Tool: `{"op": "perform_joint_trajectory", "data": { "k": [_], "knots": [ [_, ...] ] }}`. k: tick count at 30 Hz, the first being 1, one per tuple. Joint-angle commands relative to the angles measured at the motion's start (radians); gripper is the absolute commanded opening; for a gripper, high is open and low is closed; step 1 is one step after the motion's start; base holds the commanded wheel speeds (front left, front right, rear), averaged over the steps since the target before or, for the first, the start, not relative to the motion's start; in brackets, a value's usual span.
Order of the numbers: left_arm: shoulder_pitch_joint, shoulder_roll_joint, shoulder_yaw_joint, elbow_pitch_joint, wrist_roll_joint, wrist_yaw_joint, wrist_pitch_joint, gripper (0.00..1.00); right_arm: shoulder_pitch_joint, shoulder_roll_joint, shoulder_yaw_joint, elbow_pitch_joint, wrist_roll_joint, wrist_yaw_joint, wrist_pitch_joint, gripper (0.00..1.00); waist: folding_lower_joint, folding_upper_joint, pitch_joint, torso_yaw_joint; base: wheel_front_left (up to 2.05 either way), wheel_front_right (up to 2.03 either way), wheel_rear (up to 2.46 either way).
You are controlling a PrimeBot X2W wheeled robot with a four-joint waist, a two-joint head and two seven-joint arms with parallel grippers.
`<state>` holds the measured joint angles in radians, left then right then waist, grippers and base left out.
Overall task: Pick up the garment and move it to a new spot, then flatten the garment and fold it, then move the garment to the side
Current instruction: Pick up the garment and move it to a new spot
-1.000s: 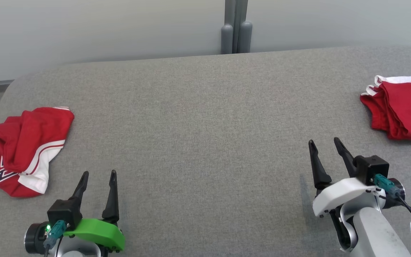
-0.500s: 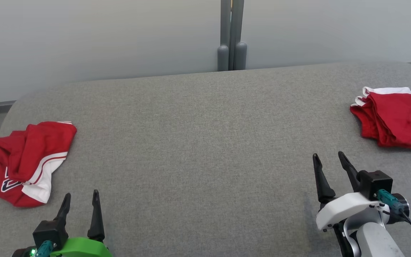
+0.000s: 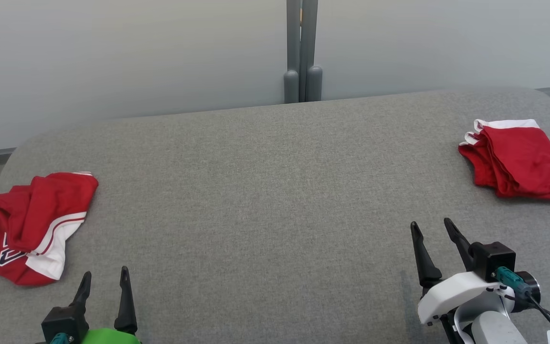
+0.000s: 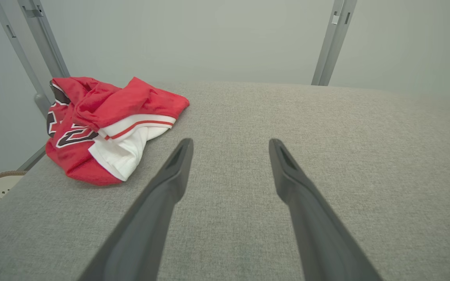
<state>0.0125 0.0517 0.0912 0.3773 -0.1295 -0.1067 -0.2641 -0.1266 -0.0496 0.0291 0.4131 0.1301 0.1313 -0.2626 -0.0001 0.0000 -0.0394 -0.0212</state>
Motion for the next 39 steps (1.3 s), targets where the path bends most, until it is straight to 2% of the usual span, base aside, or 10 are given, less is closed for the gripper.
{"op": "perform_joint_trajectory", "data": {
  "k": [1,13,18,23,36,39],
  "knots": [
    [0.008,0.0,0.003,-0.003,0.009,-0.005,0.0,1.0,0.0,-0.003,0.001,-0.002,0.004,-0.001,-0.003,1.0,0.0001,0.0,0.001,-0.001,0.0,0.0,0.0],
    [-0.009,0.0,-0.009,0.002,-0.006,-0.013,0.0,1.0,-0.03,-0.003,0.001,0.018,-0.015,-0.001,-0.003,1.0,0.0001,0.0,0.008,-0.001,0.0,0.0,0.0],
    [-0.017,0.0,-0.012,0.012,-0.002,-0.008,0.0,1.0,-0.04,-0.002,0.015,0.019,-0.024,-0.001,-0.003,1.0,0.0001,0.0,0.014,0.023,0.0,0.0,0.0],
    [-0.027,0.001,-0.01,0.025,0.003,-0.01,0.0,1.0,-0.048,-0.003,0.024,0.028,-0.021,-0.001,-0.003,1.0,0.0001,0.0,0.022,0.079,0.0,0.0,0.0],
    [-0.081,0.012,0.031,0.058,0.021,-0.018,0.0,1.0,-0.108,-0.003,0.053,0.057,-0.025,-0.001,-0.003,1.0,0.0001,0.0,0.043,0.3,0.0,0.0,0.0],
    [-0.085,0.012,0.04,0.061,0.018,-0.019,0.0,1.0,-0.116,-0.002,0.065,0.064,-0.022,-0.001,-0.003,1.0,0.0001,0.0,0.046,0.332,0.0,0.0,0.0]
  ]
}}
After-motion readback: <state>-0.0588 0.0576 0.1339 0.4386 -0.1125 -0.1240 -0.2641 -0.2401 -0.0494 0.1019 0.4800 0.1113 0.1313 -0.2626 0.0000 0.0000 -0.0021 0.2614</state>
